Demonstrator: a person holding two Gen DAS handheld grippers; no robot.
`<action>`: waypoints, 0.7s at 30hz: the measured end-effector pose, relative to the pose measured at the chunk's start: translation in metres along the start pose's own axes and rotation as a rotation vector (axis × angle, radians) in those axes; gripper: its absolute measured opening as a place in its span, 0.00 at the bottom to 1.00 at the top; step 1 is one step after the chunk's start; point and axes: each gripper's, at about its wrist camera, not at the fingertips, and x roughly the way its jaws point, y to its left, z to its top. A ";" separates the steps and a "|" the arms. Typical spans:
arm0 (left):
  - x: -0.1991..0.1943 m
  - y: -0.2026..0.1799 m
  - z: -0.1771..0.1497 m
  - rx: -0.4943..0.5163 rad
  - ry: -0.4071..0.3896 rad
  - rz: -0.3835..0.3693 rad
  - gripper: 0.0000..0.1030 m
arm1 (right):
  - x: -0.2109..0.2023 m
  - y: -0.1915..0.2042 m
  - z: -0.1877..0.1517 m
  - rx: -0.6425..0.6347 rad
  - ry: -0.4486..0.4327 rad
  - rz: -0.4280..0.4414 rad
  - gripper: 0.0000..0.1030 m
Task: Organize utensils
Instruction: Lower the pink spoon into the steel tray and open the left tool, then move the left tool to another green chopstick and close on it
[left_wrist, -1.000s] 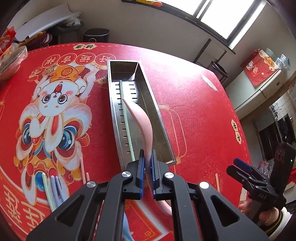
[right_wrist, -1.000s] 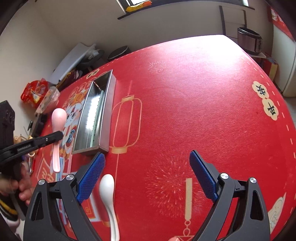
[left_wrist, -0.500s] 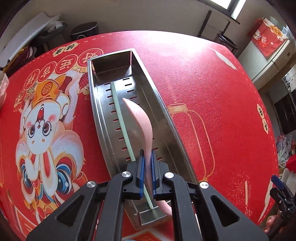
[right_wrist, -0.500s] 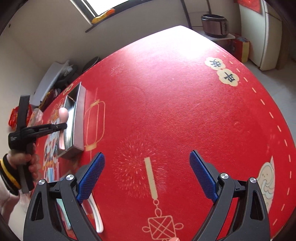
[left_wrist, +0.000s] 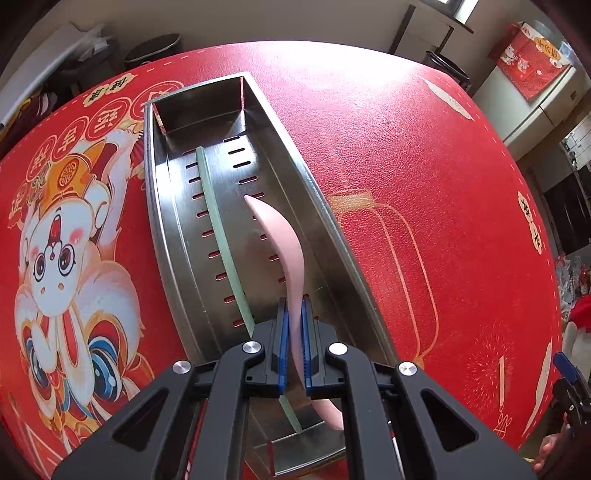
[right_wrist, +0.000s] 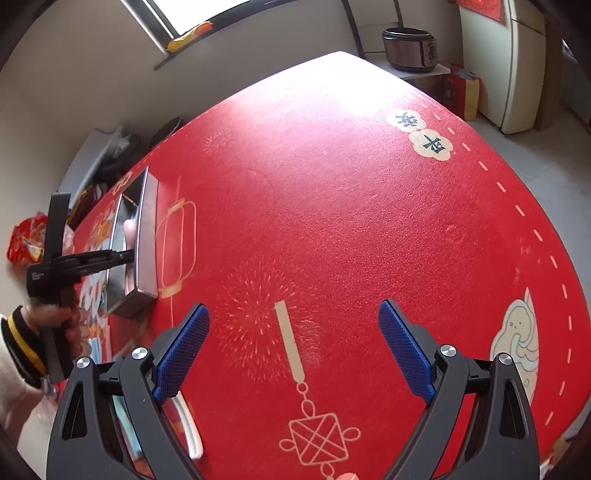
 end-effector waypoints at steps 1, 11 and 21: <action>0.001 0.000 0.000 -0.007 -0.003 -0.011 0.06 | 0.000 0.001 0.000 -0.002 0.002 -0.001 0.87; -0.047 0.015 -0.013 -0.025 -0.099 -0.084 0.19 | -0.001 0.024 -0.001 -0.054 0.003 0.009 0.87; -0.139 0.077 -0.096 -0.096 -0.226 -0.090 0.24 | 0.012 0.088 -0.015 -0.178 0.044 0.102 0.87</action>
